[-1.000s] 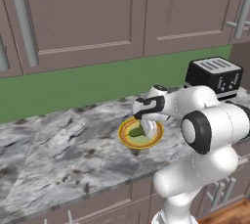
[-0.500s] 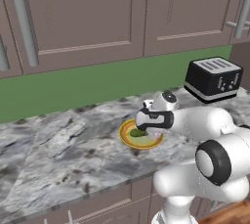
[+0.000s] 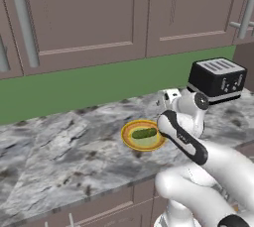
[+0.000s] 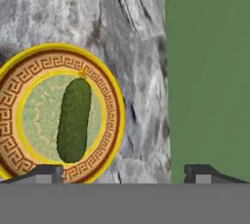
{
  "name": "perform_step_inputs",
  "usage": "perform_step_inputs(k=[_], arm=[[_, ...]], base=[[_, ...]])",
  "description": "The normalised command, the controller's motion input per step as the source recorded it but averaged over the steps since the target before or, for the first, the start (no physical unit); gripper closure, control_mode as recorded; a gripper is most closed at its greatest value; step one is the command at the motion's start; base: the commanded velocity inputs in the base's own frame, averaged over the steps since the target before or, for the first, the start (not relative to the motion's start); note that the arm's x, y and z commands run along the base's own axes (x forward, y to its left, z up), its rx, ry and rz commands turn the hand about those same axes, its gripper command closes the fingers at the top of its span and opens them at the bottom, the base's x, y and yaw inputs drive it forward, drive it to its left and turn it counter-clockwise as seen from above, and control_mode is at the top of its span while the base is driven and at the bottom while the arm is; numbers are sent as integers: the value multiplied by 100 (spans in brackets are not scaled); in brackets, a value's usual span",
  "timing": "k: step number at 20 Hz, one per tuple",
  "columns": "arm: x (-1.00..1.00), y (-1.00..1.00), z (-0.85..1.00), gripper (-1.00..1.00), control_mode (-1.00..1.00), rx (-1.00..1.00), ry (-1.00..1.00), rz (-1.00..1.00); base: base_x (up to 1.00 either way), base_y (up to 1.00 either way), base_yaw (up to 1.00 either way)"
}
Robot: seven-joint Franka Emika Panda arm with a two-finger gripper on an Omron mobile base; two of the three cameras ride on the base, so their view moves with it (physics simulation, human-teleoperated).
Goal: Pick cucumber from the fridge and place it on the plate on the counter.
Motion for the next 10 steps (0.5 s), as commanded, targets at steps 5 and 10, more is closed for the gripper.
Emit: perform_step_inputs(k=[5,10], arm=[[-90,-67,59,-100,-100,0,-1,2],[-100,-30,28,-100,-100,-1,-9,-2]], base=[[0,0,0],[0,0,0]])
